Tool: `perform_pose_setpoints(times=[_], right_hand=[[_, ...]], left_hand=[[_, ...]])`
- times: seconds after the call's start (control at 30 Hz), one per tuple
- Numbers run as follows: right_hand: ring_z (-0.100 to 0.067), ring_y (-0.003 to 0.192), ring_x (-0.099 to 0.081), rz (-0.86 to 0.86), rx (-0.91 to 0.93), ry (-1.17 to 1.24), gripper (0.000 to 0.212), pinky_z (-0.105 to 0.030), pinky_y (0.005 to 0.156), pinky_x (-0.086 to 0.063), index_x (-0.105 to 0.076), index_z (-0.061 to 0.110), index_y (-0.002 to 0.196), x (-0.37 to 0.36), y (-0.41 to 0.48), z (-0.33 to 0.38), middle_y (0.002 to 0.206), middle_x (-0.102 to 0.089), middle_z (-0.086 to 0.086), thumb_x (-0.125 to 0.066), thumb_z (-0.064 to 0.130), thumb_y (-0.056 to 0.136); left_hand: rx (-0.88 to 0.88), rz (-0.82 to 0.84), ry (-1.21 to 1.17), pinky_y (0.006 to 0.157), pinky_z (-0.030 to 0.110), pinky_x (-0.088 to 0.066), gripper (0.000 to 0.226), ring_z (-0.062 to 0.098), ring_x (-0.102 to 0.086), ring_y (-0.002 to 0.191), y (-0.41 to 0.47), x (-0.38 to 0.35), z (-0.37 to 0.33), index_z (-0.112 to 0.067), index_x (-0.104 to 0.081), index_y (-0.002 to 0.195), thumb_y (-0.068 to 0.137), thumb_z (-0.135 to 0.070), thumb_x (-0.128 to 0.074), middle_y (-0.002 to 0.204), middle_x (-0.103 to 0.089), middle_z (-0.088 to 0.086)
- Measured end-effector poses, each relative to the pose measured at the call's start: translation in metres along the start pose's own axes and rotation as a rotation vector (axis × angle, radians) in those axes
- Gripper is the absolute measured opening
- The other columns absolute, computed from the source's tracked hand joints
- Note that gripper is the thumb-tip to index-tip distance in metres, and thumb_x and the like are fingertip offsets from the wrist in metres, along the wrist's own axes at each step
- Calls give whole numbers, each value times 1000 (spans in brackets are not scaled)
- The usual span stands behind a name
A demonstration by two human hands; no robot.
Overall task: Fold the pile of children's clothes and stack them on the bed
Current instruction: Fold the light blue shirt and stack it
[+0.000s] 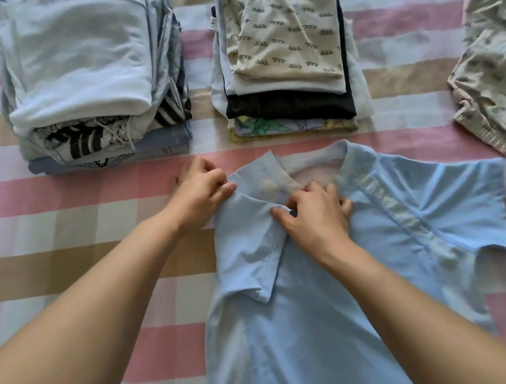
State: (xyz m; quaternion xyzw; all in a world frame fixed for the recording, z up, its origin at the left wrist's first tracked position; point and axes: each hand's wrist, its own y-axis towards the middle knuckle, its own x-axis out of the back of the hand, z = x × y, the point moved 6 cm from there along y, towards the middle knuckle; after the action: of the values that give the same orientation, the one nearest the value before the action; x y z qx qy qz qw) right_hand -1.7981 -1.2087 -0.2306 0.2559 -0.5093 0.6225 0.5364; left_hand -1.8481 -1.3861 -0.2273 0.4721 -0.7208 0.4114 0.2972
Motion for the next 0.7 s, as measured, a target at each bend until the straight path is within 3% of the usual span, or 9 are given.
perform_pose_setpoints(times=[0.07, 0.2, 0.33, 0.4, 0.5, 0.57, 0.63, 0.7], right_hand=[[-25, 112, -35, -45, -27, 21, 27, -40, 90, -23, -65, 23, 89, -1, 0, -3, 110, -53, -3, -48, 44, 87], [-25, 110, -35, -102, -8, -47, 28, -41, 89, -23, -63, 22, 95, -6, 0, -4, 109, -51, -3, -47, 44, 88], [-26, 111, -40, -237, 26, -4, 27, -39, 92, -23, -59, 25, 106, -4, -10, -5, 113, -51, -3, -51, 42, 87], [-29, 116, -47, -327, 125, 74, 35, -43, 98, -27, -60, 21, 114, 0, -23, -1, 121, -55, -7, -50, 38, 86], [-22, 125, -50, -274, 310, -135, 53, -50, 103, -34, -59, 16, 125, -12, -42, 11, 134, -54, -5, -35, 42, 84], [-19, 129, -44, -137, 329, -308, 59, -54, 103, -34, -53, 17, 130, -28, -46, 8, 139, -49, -3, -31, 47, 85], [-20, 138, -28, -56, 357, -307, 60, -58, 108, -17, -38, 17, 140, -36, -44, 4, 149, -33, -3, -38, 48, 90], [-23, 140, -23, -55, 387, -221, 59, -59, 108, -8, -35, 16, 142, -30, -43, 1, 151, -29, -5, -41, 45, 91]], left_hand=[[3, -78, 45, 90, 37, -33, 27, 30, -39, 106, 4, 2, 6, -7, -58, 81, 90, -31, -54, 103, -43, 9], [10, -206, 150, 79, 32, -24, 27, 28, -39, 103, 5, -3, 10, -8, -55, 80, 88, -34, -58, 103, -48, 10], [47, -406, 71, 84, 36, -31, 16, 33, -44, 102, -12, 5, -2, -4, -57, 93, 90, -19, -54, 105, -52, 16], [-71, -503, -45, 90, 35, -37, 20, 35, -50, 105, -34, 6, -21, 1, -61, 101, 91, -9, -47, 109, -57, 19], [-253, -340, -1, 101, 44, -40, 40, 35, -51, 121, -65, -28, -45, 2, -60, 119, 89, -14, -37, 127, -56, 20], [-217, -180, 161, 108, 45, -29, 51, 32, -37, 133, -77, -54, -44, -8, -50, 132, 89, -28, -32, 143, -41, 10], [-163, -129, 265, 113, 38, -15, 57, 26, -21, 138, -81, -64, -40, -17, -38, 139, 89, -39, -25, 148, -24, -1], [-128, -124, 275, 113, 41, -13, 59, 26, -19, 139, -79, -63, -40, -18, -38, 140, 88, -42, -22, 149, -25, -1]])
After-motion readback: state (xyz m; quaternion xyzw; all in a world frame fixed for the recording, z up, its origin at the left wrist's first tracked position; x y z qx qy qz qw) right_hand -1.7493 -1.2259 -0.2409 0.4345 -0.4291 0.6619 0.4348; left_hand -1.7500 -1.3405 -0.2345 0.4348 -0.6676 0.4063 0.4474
